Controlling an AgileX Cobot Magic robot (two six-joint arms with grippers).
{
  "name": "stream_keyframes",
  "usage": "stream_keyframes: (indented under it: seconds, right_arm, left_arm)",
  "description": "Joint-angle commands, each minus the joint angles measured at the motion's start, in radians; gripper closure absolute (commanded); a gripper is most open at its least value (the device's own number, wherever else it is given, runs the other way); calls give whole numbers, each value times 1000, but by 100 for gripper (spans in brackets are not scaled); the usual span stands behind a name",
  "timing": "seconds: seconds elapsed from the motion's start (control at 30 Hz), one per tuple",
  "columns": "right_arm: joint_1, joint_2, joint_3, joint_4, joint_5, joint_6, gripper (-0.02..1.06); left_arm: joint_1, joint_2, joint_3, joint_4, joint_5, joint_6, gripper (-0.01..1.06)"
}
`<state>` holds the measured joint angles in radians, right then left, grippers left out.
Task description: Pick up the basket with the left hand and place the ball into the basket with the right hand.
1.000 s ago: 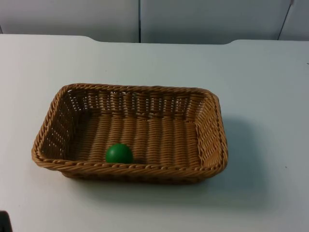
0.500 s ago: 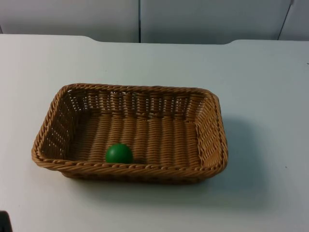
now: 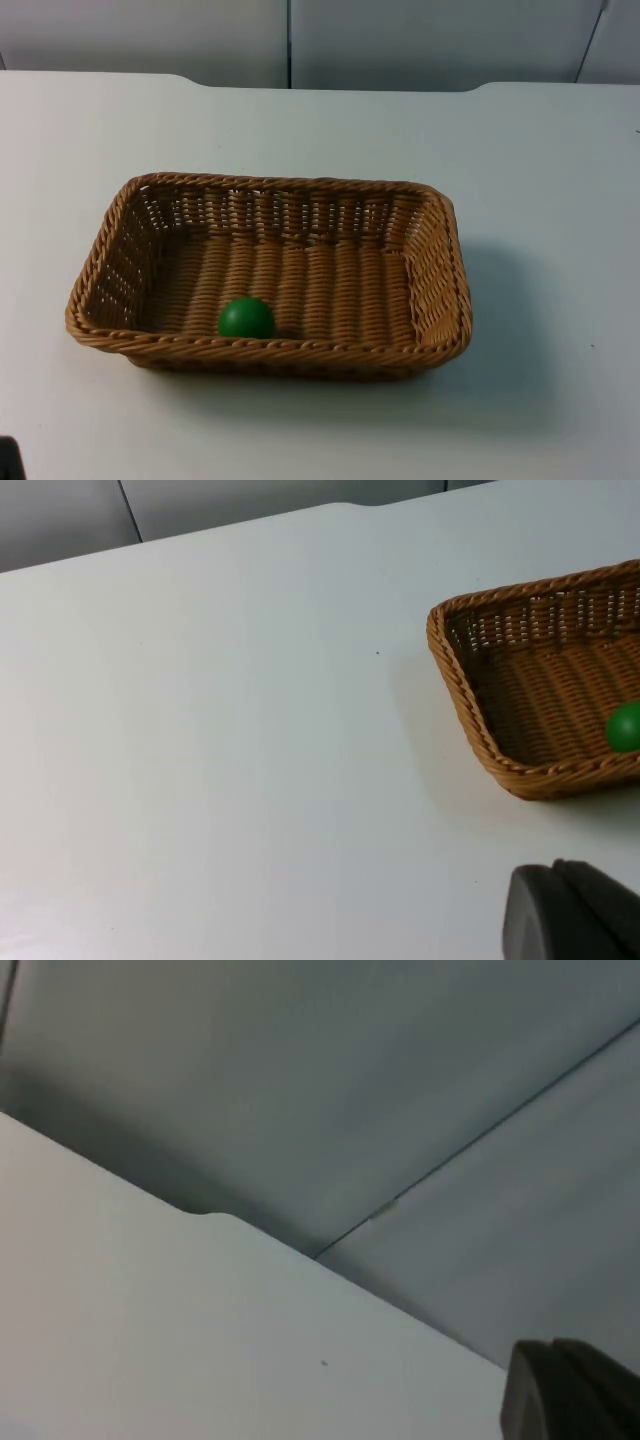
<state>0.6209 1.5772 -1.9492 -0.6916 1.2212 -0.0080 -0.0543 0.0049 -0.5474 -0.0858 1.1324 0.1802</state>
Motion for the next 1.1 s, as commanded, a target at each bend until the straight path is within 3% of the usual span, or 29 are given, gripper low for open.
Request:
stream_keyframes:
  seconds: [0.0,0.03,0.17,0.2,0.23,0.27,0.33,0.43,0.53,0.6,0.63,0.67,0.77,0.8,0.83,0.97,1.07]
  right_arm:
    - [-3,-7,-7,163,0,-23,105]
    - [-3,-7,-7,163,0,-23,105]
    - [-3,-7,-7,637,0,-166,105]
    - [-3,-7,-7,637,0,-166,105]
    - [-3,-7,-7,779,0,-230,105]
    - [-3,-7,-7,979,0,-332,105]
    - [-3,-12,-7,1150,0,-424,105]
    - [-3,-30,-7,1188,0,-465,105]
    - [-28,-56,-7,1149,0,-454,105]
    - [-95,-92,-7,1137,0,-404,105]
    - [-174,-125,-7,1137,0,-370,105]
    - [-174,-125,-7,1137,0,-370,105]
    - [-348,-214,-3,1118,0,-348,105]
    - [-409,-258,9,1085,0,-326,105]
    - [-409,-258,9,1085,0,-326,105]
    - [-602,-477,129,878,0,-245,105]
    - [-658,-626,240,823,0,-227,105]
  left_arm:
    - [2,-5,3,-5,-12,-5,105]
    - [2,-5,3,-5,-12,-5,105]
    - [2,-5,3,-5,-12,-5,105]
    - [2,-5,3,-5,-12,-5,105]
    - [2,-5,3,-5,-12,-5,105]
    - [2,-5,3,-5,-12,-5,105]
    - [2,-5,3,-5,-12,-5,105]
    - [2,-5,3,-5,-12,-5,105]
    - [2,-5,3,-5,-12,-5,105]
    - [2,-5,3,-5,-12,-5,105]
    - [2,-5,3,-5,-12,-5,105]
    - [2,-5,3,-5,-12,-5,105]
    - [2,-5,3,-5,-12,-5,105]
    - [2,-5,3,-5,-12,-5,105]
    - [2,-5,3,-5,-12,-5,105]
    - [2,-5,3,-5,-12,-5,105]
    - [2,-5,3,-5,-12,-5,105]
